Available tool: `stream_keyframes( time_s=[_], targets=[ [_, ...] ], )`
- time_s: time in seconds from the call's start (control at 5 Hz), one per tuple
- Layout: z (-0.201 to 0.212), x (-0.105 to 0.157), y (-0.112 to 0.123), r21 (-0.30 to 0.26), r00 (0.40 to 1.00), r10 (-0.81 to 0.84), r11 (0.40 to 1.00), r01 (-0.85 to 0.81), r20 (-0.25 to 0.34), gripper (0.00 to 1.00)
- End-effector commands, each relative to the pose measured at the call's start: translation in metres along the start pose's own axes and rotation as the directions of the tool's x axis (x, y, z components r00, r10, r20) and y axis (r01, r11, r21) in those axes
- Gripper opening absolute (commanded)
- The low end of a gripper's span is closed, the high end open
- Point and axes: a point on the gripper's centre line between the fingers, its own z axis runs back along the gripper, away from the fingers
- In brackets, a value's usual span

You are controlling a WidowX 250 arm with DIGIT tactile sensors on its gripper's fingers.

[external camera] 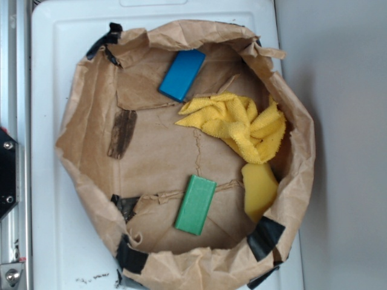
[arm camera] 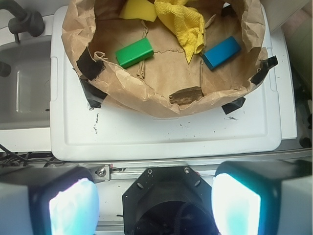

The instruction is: Grab the green block.

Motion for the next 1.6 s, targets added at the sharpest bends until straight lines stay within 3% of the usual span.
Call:
stream_keyframes(
  time_s=[0.0,0.4,1.0,1.2,1.4],
  targets=[
    [0.0,0.0,0.0,0.0,1.0,0.0,1.0,0.0,0.0,1.0],
    [0.007,0.053,0.037,0.011,0.977,0.206,0.978,-0.207,0.052,1.0],
    [0.007,0.053,0.037,0.011,0.977,0.206,0.978,-0.207,0.052,1.0],
    [-0.014,0.041,0.037,0.025,0.959,0.257,0.965,-0.262,0.118,1.0],
    [-0.024,0.053,0.022,0.034,0.938,0.323,0.944,-0.329,0.124,1.0]
  ],
)
